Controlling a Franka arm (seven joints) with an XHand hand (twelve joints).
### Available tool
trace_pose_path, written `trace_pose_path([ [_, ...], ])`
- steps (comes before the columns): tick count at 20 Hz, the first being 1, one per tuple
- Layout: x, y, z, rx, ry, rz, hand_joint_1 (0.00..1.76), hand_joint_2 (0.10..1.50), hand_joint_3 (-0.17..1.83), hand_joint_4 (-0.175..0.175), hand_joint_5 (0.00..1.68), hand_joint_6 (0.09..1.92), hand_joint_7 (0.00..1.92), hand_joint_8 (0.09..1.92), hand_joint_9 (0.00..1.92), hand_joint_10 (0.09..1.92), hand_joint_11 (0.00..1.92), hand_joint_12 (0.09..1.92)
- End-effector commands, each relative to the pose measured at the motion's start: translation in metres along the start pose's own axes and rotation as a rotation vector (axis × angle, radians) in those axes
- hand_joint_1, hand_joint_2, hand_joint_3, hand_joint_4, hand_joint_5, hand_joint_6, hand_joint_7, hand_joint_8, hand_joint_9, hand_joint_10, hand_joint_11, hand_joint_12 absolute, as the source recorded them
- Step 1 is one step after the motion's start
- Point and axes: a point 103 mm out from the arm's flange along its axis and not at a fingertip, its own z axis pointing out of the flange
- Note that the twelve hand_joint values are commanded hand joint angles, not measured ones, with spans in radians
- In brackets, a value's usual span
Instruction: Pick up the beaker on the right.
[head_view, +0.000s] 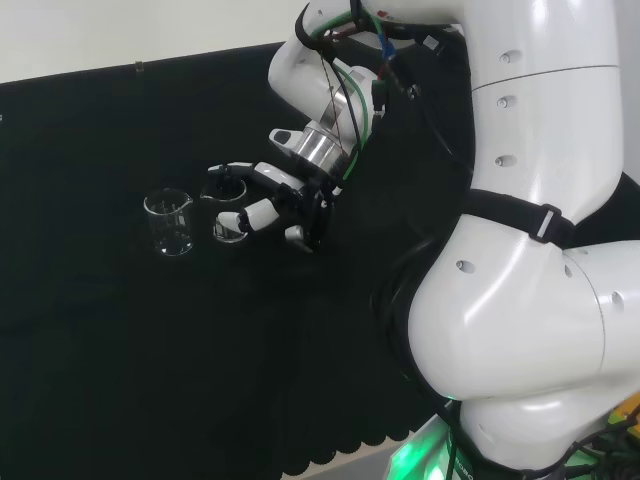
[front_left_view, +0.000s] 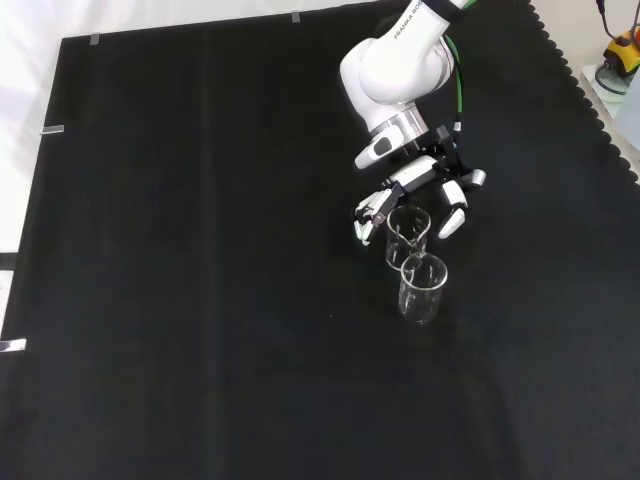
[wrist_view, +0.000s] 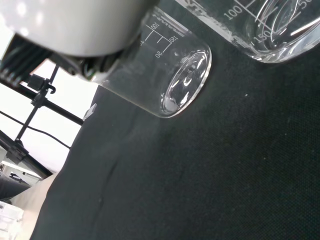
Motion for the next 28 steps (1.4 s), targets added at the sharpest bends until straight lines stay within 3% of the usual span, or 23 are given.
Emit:
trace_pose_path([
  [1,-0.0017,0.0009,0.0036,-0.01,0.017,0.006,0.97,0.31,1.09,-0.038,0.41,0.09,0.29,0.62,0.32,0.64,0.0,1.09],
  [15,-0.0001,0.0069,0.0102,-0.039,0.033,0.012,0.95,0.32,1.08,-0.04,0.47,0.12,0.33,0.62,0.35,0.63,0.0,1.11],
  [17,0.0008,0.0067,0.0096,-0.063,0.037,0.02,0.94,0.36,1.05,-0.039,0.51,0.27,0.38,0.61,0.38,0.61,0.0,1.15],
  [19,0.0018,0.0073,0.0095,-0.085,0.027,0.034,0.94,0.41,1.02,-0.041,0.55,0.68,0.45,0.6,0.44,0.6,0.0,1.21],
  [21,0.0025,0.0075,0.009,-0.107,0.014,0.046,0.97,0.45,1.01,-0.046,0.64,0.94,0.57,0.62,0.52,0.61,0.01,1.29],
  [23,0.0019,0.0072,0.0089,-0.127,0.016,0.066,1.04,0.48,1.01,-0.05,0.77,1.0,0.73,0.64,0.64,0.61,0.1,1.31],
  [25,0.0008,0.0059,0.0077,-0.152,0.008,0.084,1.1,0.68,0.76,-0.041,0.95,1.03,0.85,0.66,0.75,0.59,0.21,1.29],
  [27,-0.0002,0.0044,0.0037,-0.17,0.01,0.093,1.15,0.73,0.67,-0.123,1.04,1.0,1.02,0.66,0.86,0.58,0.37,1.24],
  [28,-0.0001,0.0037,0.0012,-0.177,0.008,0.094,1.19,0.74,0.64,-0.073,1.06,1.0,1.1,0.69,0.92,0.58,0.45,1.21],
])
